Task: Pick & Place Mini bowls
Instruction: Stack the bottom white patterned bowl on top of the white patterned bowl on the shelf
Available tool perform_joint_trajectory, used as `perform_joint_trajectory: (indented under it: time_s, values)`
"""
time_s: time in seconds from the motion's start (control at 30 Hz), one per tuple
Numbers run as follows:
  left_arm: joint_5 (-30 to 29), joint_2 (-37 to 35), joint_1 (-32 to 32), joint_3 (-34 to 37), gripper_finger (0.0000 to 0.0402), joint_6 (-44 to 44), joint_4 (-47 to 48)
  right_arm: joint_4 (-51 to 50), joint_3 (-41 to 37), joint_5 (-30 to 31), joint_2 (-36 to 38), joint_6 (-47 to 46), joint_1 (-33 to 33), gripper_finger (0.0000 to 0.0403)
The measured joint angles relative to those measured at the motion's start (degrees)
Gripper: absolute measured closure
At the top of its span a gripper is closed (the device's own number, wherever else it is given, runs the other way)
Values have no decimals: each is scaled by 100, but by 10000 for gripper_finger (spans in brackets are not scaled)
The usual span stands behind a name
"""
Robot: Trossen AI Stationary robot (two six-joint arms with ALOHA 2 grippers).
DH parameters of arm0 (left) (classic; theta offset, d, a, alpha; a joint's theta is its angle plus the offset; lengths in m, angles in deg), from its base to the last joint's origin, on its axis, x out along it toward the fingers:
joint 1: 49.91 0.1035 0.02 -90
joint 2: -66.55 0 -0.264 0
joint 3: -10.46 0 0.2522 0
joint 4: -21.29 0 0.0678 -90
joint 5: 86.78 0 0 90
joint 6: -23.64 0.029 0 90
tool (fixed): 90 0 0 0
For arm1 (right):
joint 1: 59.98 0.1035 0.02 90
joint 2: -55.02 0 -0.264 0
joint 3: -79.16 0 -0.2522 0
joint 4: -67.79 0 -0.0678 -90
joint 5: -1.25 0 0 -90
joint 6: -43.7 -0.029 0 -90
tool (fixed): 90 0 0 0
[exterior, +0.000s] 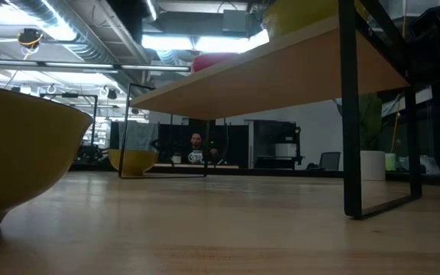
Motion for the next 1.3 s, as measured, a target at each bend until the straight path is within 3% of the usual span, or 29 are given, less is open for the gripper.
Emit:
perform_joint_trajectory:
  time_s: [0.43, 1.3]
  values:
    - [571, -363, -339, 442, 277, -784, 10, 0, 0, -1, 0, 0, 0, 363]
    - [726, 584, -3369, 444, 281, -3739, -150, 2, -1, 0, -2, -1, -1, 363]
